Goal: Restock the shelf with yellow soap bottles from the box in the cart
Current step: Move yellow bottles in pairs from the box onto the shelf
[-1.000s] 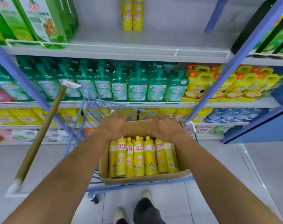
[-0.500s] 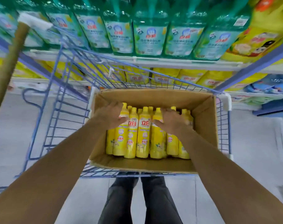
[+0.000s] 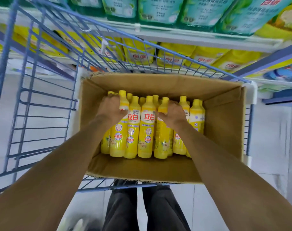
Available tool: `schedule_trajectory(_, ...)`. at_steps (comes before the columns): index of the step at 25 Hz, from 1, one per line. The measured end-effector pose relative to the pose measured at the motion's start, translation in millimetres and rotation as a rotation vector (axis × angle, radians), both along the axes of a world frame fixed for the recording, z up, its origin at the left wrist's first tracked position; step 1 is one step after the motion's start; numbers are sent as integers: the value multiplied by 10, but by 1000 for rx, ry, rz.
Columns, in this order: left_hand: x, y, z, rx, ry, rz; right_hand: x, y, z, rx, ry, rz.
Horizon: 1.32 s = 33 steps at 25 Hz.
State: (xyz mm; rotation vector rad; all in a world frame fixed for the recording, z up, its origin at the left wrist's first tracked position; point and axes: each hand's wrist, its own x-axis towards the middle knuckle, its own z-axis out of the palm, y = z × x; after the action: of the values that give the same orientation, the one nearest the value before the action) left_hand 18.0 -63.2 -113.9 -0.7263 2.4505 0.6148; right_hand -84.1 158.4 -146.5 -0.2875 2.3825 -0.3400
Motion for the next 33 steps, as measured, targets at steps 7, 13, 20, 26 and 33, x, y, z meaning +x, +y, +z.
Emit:
schedule_trajectory(7,-121,-110,-73,233,-126,234,-62,30,75,-163,-141,-184)
schedule_trajectory(13,105,-137,37,587,121,351,-30,11,456,-316,-153,-103)
schedule_trajectory(20,-177,-140,1315,776,461,261,-262,-181,1641,-570,-71,-44)
schedule_trajectory(26,-500,-391,2733,744,712,150,-597,-541,3000,-768,191,-52)
schedule_trajectory(33,-831,-780,4339,653,1058,1,-879,-962,4679,-991,429,4)
